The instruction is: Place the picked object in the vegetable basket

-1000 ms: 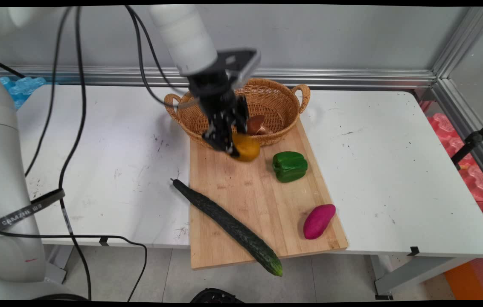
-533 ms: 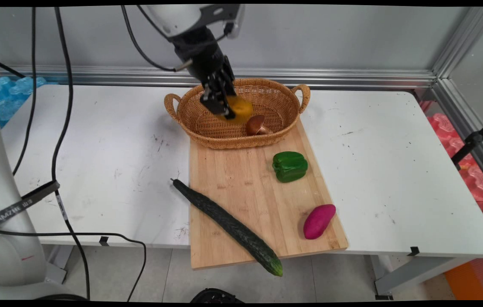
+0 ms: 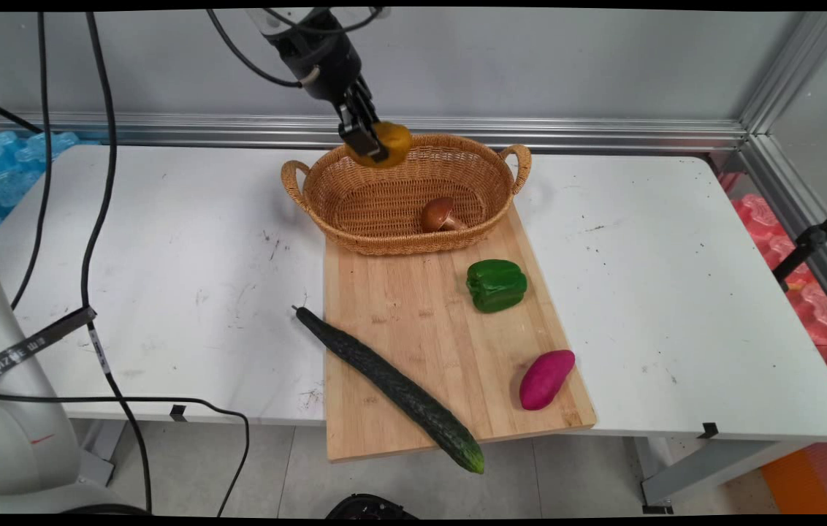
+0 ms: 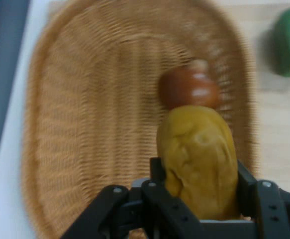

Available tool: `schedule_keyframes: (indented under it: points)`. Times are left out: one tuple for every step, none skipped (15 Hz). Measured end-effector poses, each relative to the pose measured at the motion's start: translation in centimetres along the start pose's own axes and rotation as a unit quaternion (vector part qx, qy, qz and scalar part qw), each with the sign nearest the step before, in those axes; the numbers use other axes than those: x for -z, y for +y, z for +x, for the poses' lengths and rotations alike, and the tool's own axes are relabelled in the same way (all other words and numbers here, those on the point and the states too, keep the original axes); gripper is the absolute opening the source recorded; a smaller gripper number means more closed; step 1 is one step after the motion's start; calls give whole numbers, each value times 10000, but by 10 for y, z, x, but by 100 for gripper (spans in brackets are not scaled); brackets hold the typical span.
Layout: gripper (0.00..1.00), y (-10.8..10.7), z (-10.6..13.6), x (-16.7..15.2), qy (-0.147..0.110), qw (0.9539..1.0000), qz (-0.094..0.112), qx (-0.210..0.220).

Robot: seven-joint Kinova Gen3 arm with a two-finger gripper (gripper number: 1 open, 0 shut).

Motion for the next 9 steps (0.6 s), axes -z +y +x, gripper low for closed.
schedule_keyframes:
  points:
    - [0, -4, -2, -1, -3, 9999, 71, 121]
    - [0, -10, -6, -3, -11, 9994, 172, 301]
    - [0, -14, -9, -4, -15, 9988, 240, 426]
    - [0, -19, -13, -7, -25, 9975, 336, 617]
    - [0, -23, -15, -10, -35, 9965, 392, 742]
    - [0, -27, -19, -15, -54, 9946, 466, 927]
    - [0, -30, -22, -19, -65, 9930, 515, 1059]
    - [0, -36, -27, -26, -82, 9898, 594, 1290]
    - [0, -40, -30, -33, -94, 9867, 658, 1484]
